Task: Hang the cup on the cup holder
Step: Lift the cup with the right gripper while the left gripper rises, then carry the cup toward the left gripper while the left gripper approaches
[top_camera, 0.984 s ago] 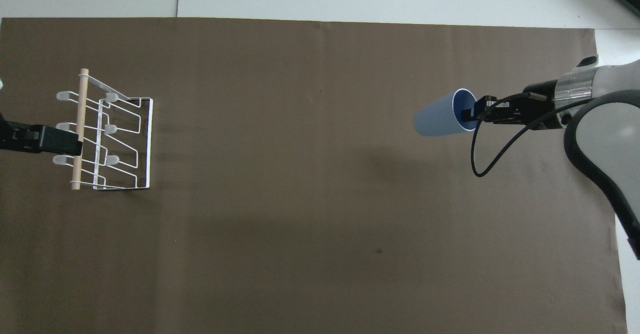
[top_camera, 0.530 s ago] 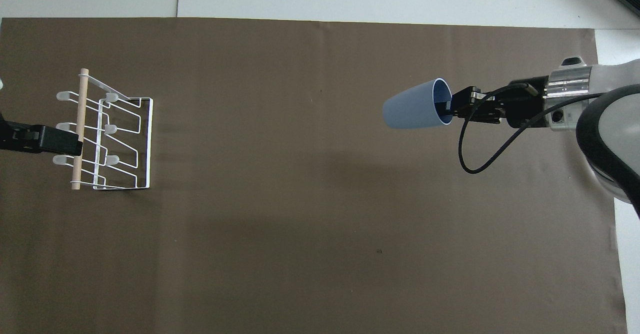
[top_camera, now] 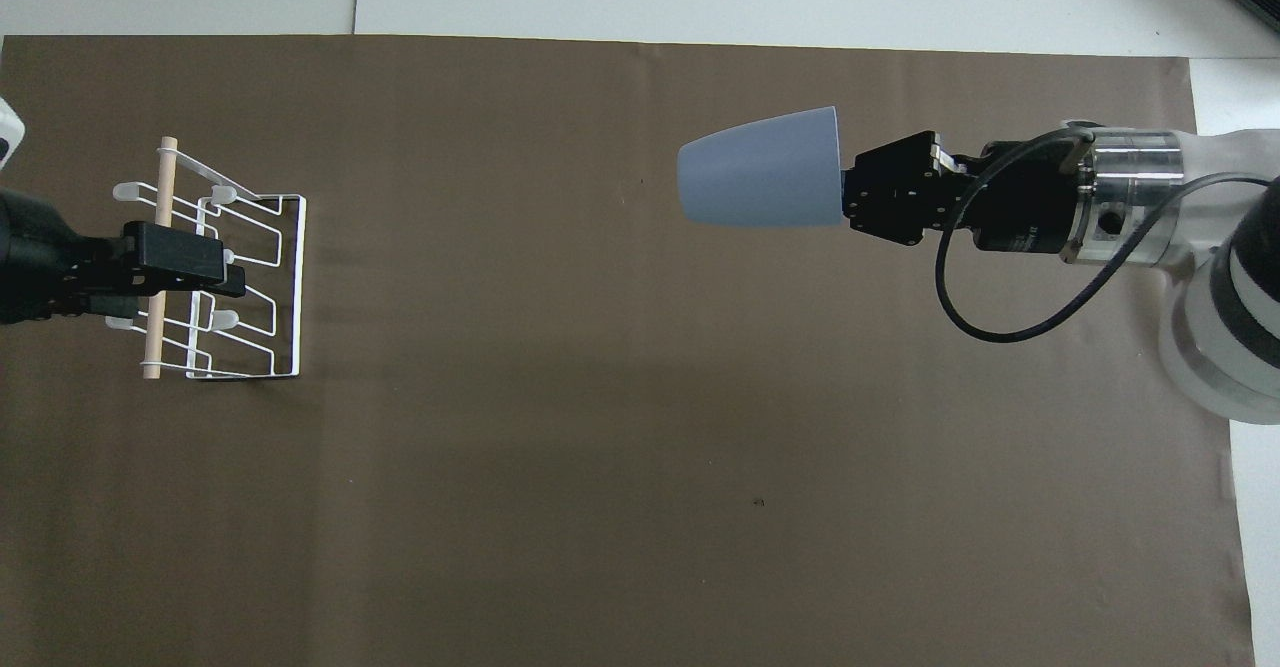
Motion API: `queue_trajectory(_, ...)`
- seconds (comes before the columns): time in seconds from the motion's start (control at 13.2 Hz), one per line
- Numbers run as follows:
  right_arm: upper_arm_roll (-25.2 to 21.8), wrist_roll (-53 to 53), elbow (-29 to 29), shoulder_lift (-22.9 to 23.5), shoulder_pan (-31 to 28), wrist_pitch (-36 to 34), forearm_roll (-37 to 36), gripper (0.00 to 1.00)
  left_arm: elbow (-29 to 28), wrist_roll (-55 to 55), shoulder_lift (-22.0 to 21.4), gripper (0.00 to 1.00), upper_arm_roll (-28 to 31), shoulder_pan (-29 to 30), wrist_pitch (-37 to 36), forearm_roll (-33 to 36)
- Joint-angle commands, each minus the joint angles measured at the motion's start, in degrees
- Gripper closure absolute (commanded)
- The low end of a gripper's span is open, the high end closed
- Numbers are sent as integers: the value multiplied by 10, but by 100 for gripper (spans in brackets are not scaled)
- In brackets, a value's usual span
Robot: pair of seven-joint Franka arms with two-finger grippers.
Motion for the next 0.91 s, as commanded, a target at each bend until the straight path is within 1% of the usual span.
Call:
queue_trajectory(0.0,3,24,-21,-11,21,32,35,100,-18,-91,-12,0,-1,-4,37,-72)
queue_trajectory(0.08,2,33,-23,-11,37,49,63,100,-18,-153,-12,0,-3,-5,58,-100)
queue_trajectory(0.15,3,35,-23,-8,49,58,79,100,-22,-212,-11,0,-17,-5,87,-124)
queue_trajectory(0.23,2,35,-23,-3,64,69,80,100,-32,-254,-13,0,-27,-5,116,-145)
queue_trajectory(0.38,3,35,-23,3,73,76,81,100,-36,-297,-16,0,-30,-5,126,-184)
queue_trajectory(0.45,3,36,-23,3,82,80,81,100,-36,-327,-16,0,-42,-5,134,-191)
queue_trajectory(0.76,3,52,-24,3,86,85,86,100,-59,-474,-19,0,-97,-6,233,-206)
queue_trajectory(0.83,3,60,-25,3,90,85,86,100,-60,-512,-18,0,-103,-6,261,-206)
